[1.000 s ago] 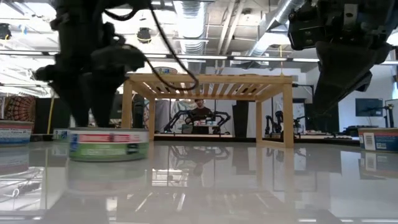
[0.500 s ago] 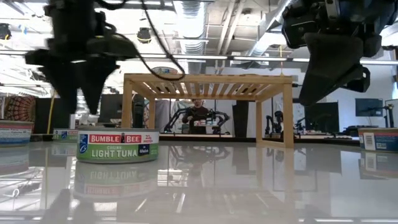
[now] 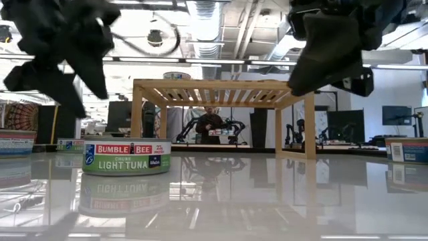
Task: Stack canned seafood by type on shelf
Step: Move the green tuna can to the center of the table, then put the green tuna can on the shelf
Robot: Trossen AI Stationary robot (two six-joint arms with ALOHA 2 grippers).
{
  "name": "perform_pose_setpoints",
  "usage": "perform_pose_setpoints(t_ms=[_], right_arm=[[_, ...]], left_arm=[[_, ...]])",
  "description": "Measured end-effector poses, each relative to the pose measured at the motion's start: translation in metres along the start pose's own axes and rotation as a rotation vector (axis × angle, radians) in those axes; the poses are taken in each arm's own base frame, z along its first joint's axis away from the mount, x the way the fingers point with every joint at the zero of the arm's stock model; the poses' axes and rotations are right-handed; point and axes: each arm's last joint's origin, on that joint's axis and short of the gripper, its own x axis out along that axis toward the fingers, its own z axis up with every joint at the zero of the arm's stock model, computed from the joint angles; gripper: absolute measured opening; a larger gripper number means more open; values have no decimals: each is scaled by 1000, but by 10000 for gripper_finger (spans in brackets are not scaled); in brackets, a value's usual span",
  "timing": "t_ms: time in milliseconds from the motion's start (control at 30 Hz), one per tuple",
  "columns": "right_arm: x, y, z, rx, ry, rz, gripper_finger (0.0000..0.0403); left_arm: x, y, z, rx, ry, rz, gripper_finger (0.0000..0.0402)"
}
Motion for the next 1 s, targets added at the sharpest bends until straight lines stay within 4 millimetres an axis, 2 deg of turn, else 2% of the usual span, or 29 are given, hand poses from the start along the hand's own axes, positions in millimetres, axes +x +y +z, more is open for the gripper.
perform_pose_setpoints(t_ms=[167, 300, 433, 600, 700, 900, 1000], right_arm=[[25, 6, -10, 18, -27, 59, 86], [46, 12, -12, 126, -65, 143, 88], [63, 16, -4, 225, -91, 163, 88], [78, 27, 17, 266, -130, 168, 88], [86, 35, 28, 275, -137, 149, 88], [95, 41, 38, 258, -83, -5, 88], [93, 41, 41, 287, -69, -51, 87]], left_arm=[[-9, 3, 0, 30, 1, -18, 215], [-8, 4, -1, 30, 13, -5, 215], [-7, 6, -2, 68, 101, 13, 215], [-6, 11, -5, 187, 127, 32, 215], [3, 20, -9, 230, 150, 13, 215], [22, 42, -17, 201, 179, -88, 215], [26, 44, -18, 182, 170, -149, 215]])
